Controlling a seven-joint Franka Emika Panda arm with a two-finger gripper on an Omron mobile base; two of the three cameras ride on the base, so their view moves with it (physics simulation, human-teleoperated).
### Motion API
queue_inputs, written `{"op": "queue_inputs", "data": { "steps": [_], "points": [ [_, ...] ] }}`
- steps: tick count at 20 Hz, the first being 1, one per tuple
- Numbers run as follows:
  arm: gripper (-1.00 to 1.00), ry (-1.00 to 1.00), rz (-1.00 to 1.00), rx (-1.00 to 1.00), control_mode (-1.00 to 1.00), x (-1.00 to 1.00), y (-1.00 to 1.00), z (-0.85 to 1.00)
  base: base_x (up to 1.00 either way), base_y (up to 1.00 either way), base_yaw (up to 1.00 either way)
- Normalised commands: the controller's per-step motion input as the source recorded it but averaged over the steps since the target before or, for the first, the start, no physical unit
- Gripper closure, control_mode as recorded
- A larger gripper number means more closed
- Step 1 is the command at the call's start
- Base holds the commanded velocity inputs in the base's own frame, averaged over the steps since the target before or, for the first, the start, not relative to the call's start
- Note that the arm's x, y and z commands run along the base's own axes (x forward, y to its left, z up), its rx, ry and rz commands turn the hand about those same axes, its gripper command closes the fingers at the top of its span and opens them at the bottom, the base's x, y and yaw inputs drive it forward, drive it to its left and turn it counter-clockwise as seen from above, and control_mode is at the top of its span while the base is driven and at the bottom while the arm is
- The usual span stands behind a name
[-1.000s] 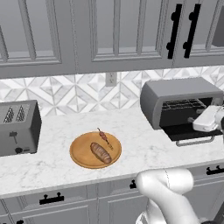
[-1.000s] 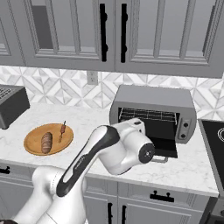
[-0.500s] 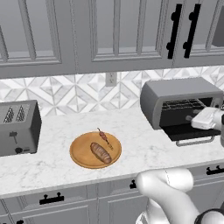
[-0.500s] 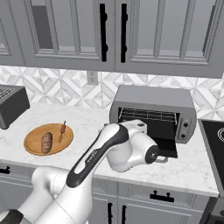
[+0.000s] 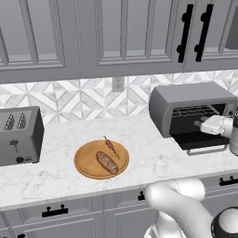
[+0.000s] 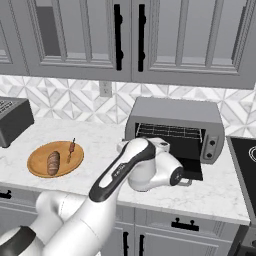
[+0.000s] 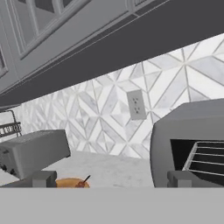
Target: Pick up the kebab skewer and baguette bread, and place them inside the toaster oven. Close the toaster oven door and start by setting the timer.
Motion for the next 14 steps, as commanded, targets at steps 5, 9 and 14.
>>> {"op": "queue_inputs", "data": {
  "steps": [5, 9, 14],
  "points": [
    [-1.0, 0.0, -0.01, 0.0, -1.0, 0.4, -0.08, -0.16, 0.0, 0.0, 0.0],
    [-1.0, 0.0, -0.06, -0.05, -1.0, 0.46, -0.04, -0.1, 0.0, 0.0, 0.0],
    [-1.0, 0.0, -0.09, -0.09, -1.0, 0.26, -0.19, -0.23, 0.0, 0.0, 0.0]
  ]
}}
